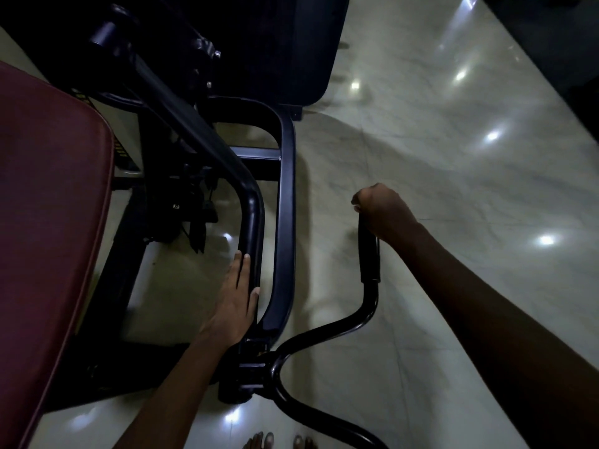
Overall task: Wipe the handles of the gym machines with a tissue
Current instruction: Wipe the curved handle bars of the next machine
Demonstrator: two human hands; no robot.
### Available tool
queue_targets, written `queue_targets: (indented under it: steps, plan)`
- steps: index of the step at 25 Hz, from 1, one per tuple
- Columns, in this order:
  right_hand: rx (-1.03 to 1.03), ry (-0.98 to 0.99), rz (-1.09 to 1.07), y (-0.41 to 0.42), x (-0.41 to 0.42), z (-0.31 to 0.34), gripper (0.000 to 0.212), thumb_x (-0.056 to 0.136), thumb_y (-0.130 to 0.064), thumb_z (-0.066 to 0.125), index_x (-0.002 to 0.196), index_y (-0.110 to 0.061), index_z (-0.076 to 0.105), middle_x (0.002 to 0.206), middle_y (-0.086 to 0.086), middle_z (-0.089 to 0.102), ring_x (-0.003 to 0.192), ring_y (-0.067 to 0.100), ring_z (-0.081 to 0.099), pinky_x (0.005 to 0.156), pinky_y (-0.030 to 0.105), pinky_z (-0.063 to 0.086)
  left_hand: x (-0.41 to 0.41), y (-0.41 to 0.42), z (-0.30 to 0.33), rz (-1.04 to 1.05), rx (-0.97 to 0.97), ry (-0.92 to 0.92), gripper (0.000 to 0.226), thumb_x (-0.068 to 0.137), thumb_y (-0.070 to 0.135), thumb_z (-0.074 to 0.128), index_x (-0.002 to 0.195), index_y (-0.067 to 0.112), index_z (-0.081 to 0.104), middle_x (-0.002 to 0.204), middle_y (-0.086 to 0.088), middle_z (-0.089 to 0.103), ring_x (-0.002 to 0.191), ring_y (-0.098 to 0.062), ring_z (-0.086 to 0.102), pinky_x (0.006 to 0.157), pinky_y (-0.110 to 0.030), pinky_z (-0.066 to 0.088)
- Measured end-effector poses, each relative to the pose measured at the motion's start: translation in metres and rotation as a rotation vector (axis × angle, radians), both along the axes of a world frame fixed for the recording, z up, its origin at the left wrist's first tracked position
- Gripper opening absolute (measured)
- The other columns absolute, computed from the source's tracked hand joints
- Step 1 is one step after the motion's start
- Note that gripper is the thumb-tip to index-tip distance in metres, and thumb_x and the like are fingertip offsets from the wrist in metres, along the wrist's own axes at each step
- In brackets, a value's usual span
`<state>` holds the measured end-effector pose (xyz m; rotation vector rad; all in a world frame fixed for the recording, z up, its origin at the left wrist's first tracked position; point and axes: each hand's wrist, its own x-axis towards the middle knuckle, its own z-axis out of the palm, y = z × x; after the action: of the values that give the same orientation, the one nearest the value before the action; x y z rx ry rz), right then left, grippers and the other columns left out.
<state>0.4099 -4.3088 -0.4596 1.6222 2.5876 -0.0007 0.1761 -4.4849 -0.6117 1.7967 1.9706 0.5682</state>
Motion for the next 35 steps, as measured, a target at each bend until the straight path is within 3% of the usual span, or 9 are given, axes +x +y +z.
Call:
queue_targets:
  steps: [5, 10, 16, 18, 20, 24, 30, 32, 35]
  plan:
    - [0.052, 0.116, -0.150, -0.001, 0.003, 0.008, 0.024, 0.090, -0.016, 0.061, 0.095, 0.007, 0.054, 0.093, 0.024, 0.054, 0.086, 0.036, 0.056, 0.064, 0.032, 0.031, -0.001, -0.003, 0.005, -0.020, -0.007, -0.003, 0.068, 0.094, 0.037, 0.029, 0.152, 0.008, 0.008, 0.160, -0.005, -0.003, 0.144, -0.013, 0.005, 0.114, -0.021, 0.007]
    - [0.049, 0.112, -0.064, -0.001, 0.016, 0.008, 0.003, 0.080, 0.001, 0.057, 0.079, 0.004, 0.058, 0.081, 0.026, 0.060, 0.079, 0.040, 0.060, 0.061, 0.035, 0.039, 0.000, -0.007, 0.007, -0.018, -0.026, -0.012, 0.068, 0.093, 0.035, 0.027, 0.152, 0.007, 0.008, 0.160, -0.006, -0.003, 0.146, -0.014, 0.004, 0.114, -0.020, 0.007]
    - [0.034, 0.354, -0.016, -0.011, 0.029, 0.015, 0.026, 0.082, -0.011, 0.047, 0.087, 0.000, 0.070, 0.082, 0.019, 0.069, 0.078, 0.035, 0.065, 0.063, 0.030, 0.042, 0.001, -0.014, 0.023, -0.060, -0.038, -0.018, 0.065, 0.094, 0.032, 0.030, 0.149, 0.002, 0.013, 0.154, 0.000, -0.002, 0.145, -0.016, 0.005, 0.113, -0.009, -0.001]
    - [0.004, 0.493, 0.017, -0.018, 0.027, 0.026, 0.034, 0.075, -0.015, 0.043, 0.082, 0.001, 0.072, 0.078, 0.018, 0.071, 0.071, 0.031, 0.066, 0.060, 0.024, 0.037, 0.005, -0.017, 0.039, -0.084, -0.047, -0.034, 0.060, 0.099, 0.024, 0.037, 0.150, 0.005, 0.010, 0.154, 0.004, -0.004, 0.146, -0.013, 0.001, 0.117, -0.016, 0.002]
    - [0.006, 0.552, 0.074, -0.028, 0.025, 0.033, 0.030, 0.073, -0.006, 0.047, 0.084, 0.001, 0.074, 0.079, 0.017, 0.072, 0.068, 0.028, 0.068, 0.059, 0.015, 0.033, 0.011, -0.019, 0.056, -0.109, -0.046, -0.062, 0.063, 0.100, 0.019, 0.043, 0.151, 0.008, 0.007, 0.155, 0.005, -0.004, 0.144, -0.008, -0.003, 0.117, -0.020, 0.003]
    - [-0.087, 0.519, 0.035, -0.047, 0.022, 0.037, 0.031, 0.072, 0.014, 0.056, 0.091, -0.002, 0.074, 0.088, 0.015, 0.073, 0.079, 0.028, 0.069, 0.070, 0.020, 0.043, 0.017, -0.022, 0.089, -0.182, -0.074, -0.080, 0.063, 0.100, 0.020, 0.043, 0.151, 0.010, 0.006, 0.160, -0.001, 0.002, 0.140, -0.001, -0.005, 0.110, -0.009, -0.004]
    - [-0.076, 0.440, -0.013, -0.078, 0.009, 0.069, 0.022, 0.073, 0.005, 0.052, 0.084, -0.003, 0.069, 0.078, 0.018, 0.067, 0.072, 0.036, 0.062, 0.062, 0.040, 0.051, 0.028, -0.043, 0.125, -0.284, -0.055, -0.079, 0.072, 0.091, 0.051, 0.029, 0.150, 0.011, 0.016, 0.157, -0.001, 0.013, 0.141, -0.001, 0.002, 0.110, -0.004, -0.004]
    - [-0.092, 0.415, -0.010, -0.087, 0.007, 0.076, 0.021, 0.076, -0.005, 0.047, 0.083, -0.003, 0.068, 0.080, 0.019, 0.065, 0.071, 0.036, 0.060, 0.062, 0.041, 0.051, 0.033, -0.052, 0.128, -0.315, -0.046, -0.083, 0.076, 0.089, 0.055, 0.024, 0.149, 0.010, 0.017, 0.156, -0.001, 0.015, 0.143, -0.006, 0.008, 0.112, -0.007, -0.001]
    - [-0.126, 0.347, 0.016, -0.107, 0.011, 0.081, 0.020, 0.084, -0.003, 0.050, 0.093, -0.003, 0.068, 0.090, 0.019, 0.066, 0.081, 0.034, 0.061, 0.069, 0.041, 0.051, 0.046, -0.070, 0.131, -0.359, -0.087, -0.074, 0.080, 0.086, 0.058, 0.022, 0.150, 0.011, 0.012, 0.158, -0.003, 0.013, 0.146, -0.013, 0.011, 0.119, -0.022, 0.010]
